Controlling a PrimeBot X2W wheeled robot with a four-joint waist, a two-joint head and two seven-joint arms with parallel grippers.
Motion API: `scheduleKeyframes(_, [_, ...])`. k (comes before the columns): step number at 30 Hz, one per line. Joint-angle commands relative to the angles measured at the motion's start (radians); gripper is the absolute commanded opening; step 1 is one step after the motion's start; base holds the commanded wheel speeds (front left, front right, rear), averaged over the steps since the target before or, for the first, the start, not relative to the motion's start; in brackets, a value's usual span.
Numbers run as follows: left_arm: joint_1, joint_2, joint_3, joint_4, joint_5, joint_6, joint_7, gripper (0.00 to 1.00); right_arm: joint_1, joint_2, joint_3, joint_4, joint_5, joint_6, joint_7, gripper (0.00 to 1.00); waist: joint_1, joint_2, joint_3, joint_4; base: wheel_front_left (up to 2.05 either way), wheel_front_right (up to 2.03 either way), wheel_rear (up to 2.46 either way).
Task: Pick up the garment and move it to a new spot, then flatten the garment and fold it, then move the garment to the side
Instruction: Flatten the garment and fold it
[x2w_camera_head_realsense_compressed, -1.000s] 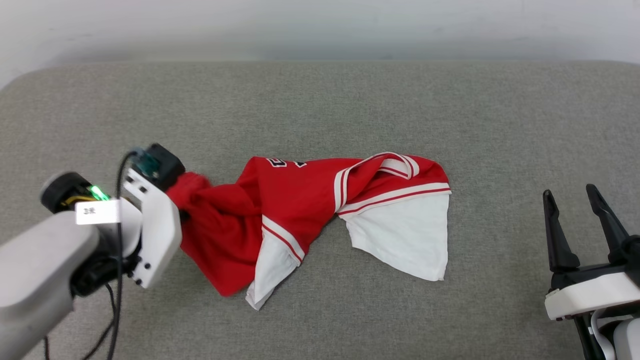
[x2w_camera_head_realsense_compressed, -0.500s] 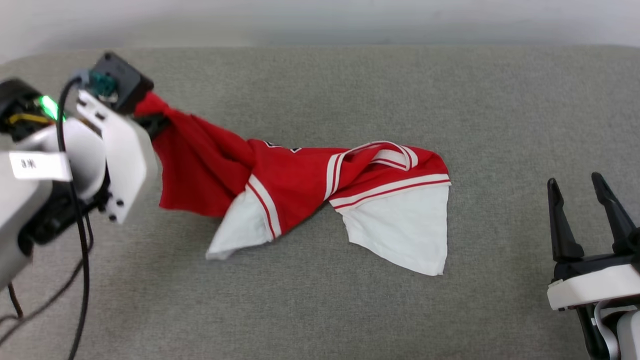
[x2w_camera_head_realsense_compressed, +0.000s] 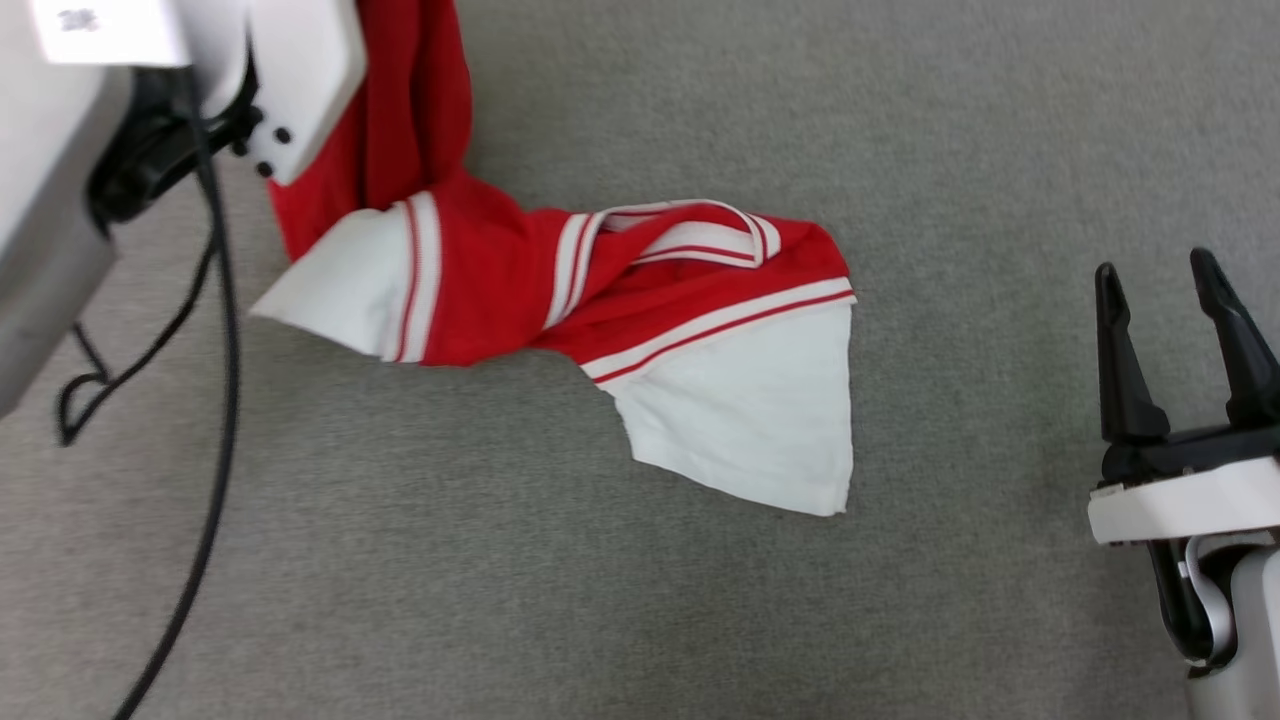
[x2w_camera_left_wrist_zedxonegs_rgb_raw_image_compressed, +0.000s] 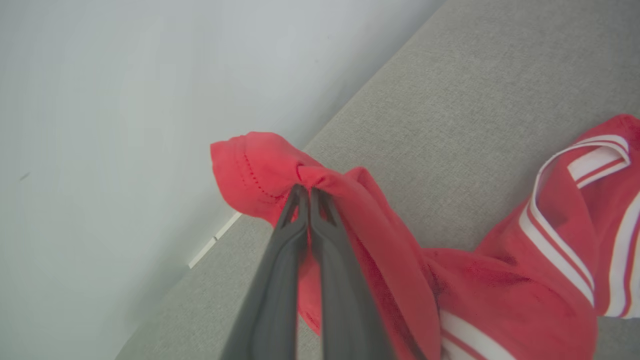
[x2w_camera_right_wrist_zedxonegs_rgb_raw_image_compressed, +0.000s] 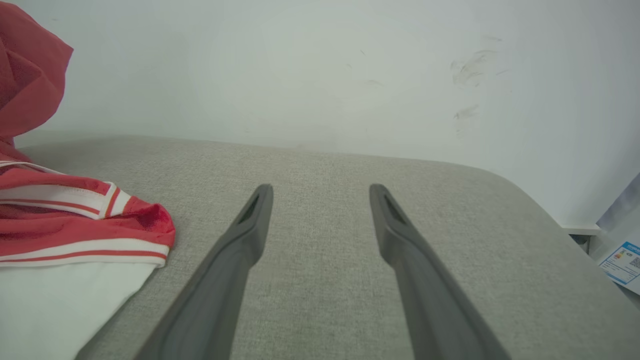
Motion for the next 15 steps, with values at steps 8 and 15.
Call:
scheduleKeyframes(8, [-0.010,-0.114,-0.109,0.215,-0.027,-0.030,0.051,0.00,-0.044,0.022,0.007,-0.046,-0.007,-0.001,-0.002,1.00,-0.0001,0.0000,0.100,-0.076,0.00,0.00,0.00])
scheduleKeyframes(15, [0.050,-0.119,-0.206,0.307,-0.135,-0.032,0.167,0.00,-0.055,0.031,0.010,-0.071,-0.025,-0.001,-0.002,1.00,-0.0001,0.0000,0.109,-0.083,0.00,0.00,0.00])
